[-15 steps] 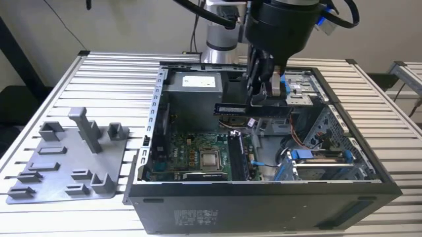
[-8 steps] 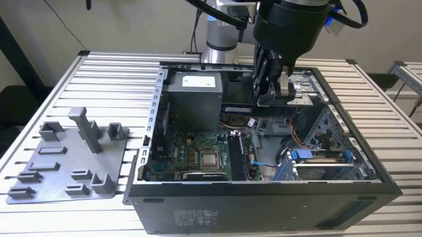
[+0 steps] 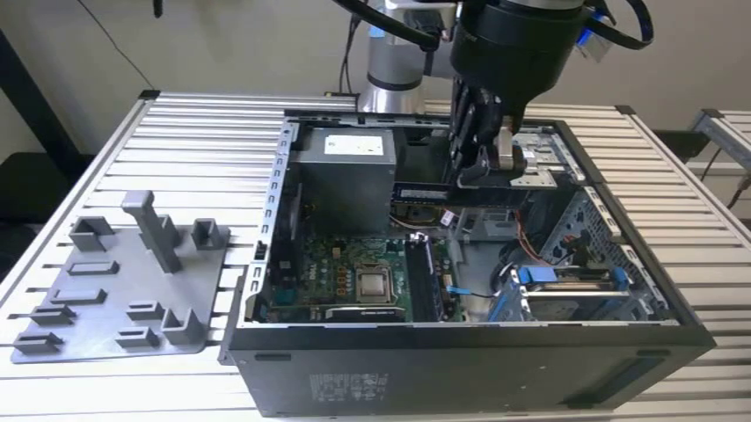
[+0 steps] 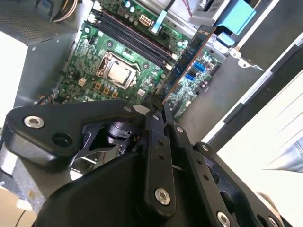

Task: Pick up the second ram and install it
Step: 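Pick up the second ram and move it above second insertion slot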

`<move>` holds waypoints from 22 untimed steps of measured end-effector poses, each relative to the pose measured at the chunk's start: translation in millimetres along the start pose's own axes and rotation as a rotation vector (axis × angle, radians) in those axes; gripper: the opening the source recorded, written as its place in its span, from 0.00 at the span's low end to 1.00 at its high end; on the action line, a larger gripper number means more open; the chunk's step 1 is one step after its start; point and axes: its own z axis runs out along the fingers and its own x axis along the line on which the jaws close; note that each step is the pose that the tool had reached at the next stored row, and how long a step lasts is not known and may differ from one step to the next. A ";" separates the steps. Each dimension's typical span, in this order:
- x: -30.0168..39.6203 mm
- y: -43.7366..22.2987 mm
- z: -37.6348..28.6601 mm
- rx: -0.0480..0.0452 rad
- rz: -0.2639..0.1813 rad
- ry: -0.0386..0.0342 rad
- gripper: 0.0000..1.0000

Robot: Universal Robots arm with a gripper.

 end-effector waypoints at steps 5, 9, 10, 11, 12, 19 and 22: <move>-13.4 0.4 0.9 0.0000 0.000 0.0000 0.14; -24.5 0.6 3.7 0.0042 0.000 0.0000 0.14; -26.5 0.7 4.6 0.0064 0.000 -0.0001 0.14; -28.7 0.7 5.6 0.0088 0.000 -0.0002 0.14; -31.3 0.7 6.4 0.0114 0.000 -0.0004 0.14; -53.6 1.3 9.8 0.0245 -0.001 -0.0007 0.14; -59.2 1.5 10.3 0.0251 -0.001 -0.0006 0.14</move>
